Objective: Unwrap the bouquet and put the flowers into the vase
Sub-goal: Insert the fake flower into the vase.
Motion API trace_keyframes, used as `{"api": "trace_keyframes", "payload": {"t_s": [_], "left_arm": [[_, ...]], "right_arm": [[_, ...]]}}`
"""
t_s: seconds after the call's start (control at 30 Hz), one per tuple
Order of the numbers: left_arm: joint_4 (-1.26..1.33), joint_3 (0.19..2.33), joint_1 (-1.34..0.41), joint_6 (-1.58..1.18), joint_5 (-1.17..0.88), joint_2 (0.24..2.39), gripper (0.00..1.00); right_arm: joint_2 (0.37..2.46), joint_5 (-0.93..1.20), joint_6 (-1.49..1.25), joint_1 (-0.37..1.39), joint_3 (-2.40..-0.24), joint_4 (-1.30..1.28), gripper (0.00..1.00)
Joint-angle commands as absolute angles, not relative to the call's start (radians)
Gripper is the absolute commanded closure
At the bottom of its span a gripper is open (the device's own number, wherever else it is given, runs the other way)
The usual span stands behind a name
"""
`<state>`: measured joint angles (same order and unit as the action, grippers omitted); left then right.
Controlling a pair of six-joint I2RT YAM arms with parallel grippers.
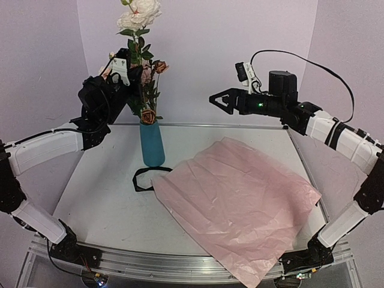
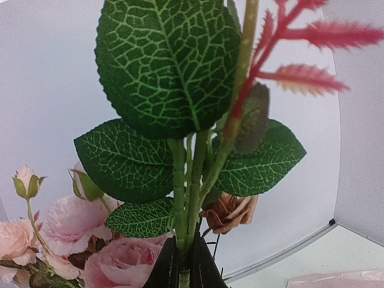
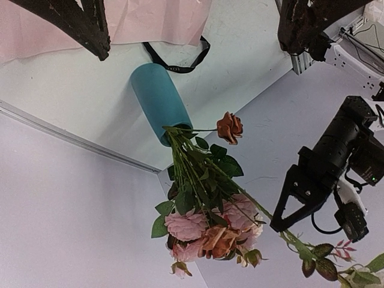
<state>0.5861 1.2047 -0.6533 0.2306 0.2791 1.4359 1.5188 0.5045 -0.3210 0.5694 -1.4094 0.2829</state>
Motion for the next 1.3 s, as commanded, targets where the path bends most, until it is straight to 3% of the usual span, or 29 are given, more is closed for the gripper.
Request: {"api": "trace_keyframes", "payload": {"t_s": [0.0,0.1,0.23,0.3,0.9,1.27], "left_arm": [[0.635,1.184,-0.647,0.204,0.276,1.461,0.99],[0.633,1.182,-0.647,0.192,0.302,1.482,0.92],[0.629,1.189,-0.647,0.137,0.365,1.493,0.69],[0.624,1.187,-0.647,0.115,0.385,1.491,0.62],[0.441,1.108,-0.647,-0.068,0.383,1.407,0.65],[0.211,1.248,-0.647,-0.173,0.369,1.506,0.78]], "right_arm": [[1.528,0.53,-0.311,0.559,-1.454,0.316,0.02],[1.533,0.539,-0.311,0.554,-1.459,0.316,0.02],[1.535,0.556,-0.314,0.544,-1.459,0.316,0.02],[1.537,0.563,-0.315,0.54,-1.458,0.316,0.02],[1.569,0.619,-0.352,0.516,-1.468,0.316,0.02],[1.576,0.638,-0.374,0.515,-1.476,0.316,0.02]]}}
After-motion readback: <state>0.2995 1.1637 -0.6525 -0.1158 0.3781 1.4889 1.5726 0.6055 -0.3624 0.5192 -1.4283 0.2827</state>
